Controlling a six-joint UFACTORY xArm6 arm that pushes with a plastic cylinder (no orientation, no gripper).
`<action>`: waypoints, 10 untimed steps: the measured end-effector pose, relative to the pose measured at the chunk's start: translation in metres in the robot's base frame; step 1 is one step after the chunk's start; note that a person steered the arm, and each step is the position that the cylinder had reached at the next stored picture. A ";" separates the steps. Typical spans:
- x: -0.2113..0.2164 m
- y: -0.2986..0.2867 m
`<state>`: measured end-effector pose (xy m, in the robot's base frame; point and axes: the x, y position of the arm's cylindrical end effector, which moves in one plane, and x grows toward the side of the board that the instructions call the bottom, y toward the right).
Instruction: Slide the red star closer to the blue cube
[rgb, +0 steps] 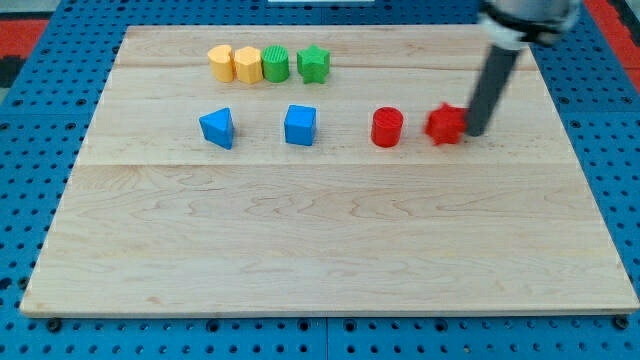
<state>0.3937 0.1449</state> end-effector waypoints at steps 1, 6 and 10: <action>0.000 -0.094; -0.054 -0.031; -0.047 -0.251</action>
<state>0.3467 -0.1059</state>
